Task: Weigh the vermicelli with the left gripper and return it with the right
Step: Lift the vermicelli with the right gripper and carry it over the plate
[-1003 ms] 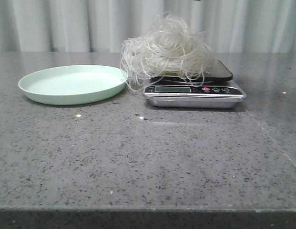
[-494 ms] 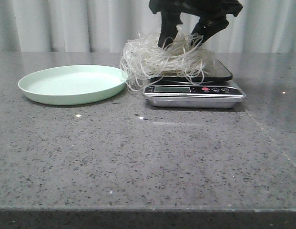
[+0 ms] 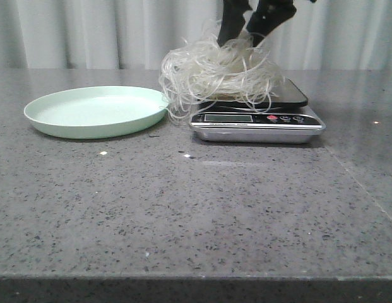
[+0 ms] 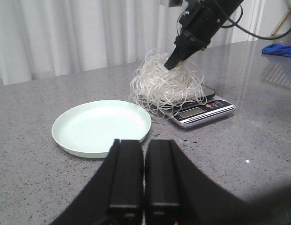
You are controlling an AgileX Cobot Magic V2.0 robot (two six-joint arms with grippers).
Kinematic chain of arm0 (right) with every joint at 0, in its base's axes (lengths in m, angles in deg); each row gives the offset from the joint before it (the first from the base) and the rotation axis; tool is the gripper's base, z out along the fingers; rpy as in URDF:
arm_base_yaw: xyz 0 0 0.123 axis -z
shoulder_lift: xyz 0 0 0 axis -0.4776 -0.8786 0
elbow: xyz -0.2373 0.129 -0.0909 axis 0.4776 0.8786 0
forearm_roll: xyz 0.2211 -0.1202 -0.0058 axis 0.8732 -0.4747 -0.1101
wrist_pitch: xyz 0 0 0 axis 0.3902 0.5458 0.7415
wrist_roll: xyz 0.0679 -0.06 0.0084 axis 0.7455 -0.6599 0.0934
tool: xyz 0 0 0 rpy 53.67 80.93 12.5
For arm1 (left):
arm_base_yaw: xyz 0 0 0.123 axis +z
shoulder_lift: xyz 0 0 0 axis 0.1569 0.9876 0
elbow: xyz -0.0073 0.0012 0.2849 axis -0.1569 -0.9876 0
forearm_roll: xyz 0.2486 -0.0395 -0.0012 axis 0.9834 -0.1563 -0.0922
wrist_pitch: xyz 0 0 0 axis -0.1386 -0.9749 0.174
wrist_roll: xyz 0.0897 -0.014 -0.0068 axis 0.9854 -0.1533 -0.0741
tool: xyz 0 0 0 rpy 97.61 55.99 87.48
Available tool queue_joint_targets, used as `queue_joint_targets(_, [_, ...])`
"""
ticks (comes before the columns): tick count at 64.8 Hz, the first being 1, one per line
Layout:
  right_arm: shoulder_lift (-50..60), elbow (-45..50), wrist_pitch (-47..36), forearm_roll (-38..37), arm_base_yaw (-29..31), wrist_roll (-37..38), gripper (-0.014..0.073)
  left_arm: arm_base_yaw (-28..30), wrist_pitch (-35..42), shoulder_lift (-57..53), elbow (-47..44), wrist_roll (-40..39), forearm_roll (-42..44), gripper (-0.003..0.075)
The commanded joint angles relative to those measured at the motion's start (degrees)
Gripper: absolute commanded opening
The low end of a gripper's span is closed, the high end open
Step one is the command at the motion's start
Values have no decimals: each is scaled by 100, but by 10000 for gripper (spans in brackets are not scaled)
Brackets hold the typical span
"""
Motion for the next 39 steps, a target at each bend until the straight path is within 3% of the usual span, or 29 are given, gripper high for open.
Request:
queue_joint_targets(1, [518,-741,-266,261,34,-2,144,17,454,78,140,-6,-89,134])
queue_joint_targets(16, [333,-1411,-273,543,-436,-2,144,17,454,78,140,-6,-89,134])
queue_joint_targets(39, [-578,-1509,-1236,781,-1262,-2,148,17,454,78,140,-6,-89,134])
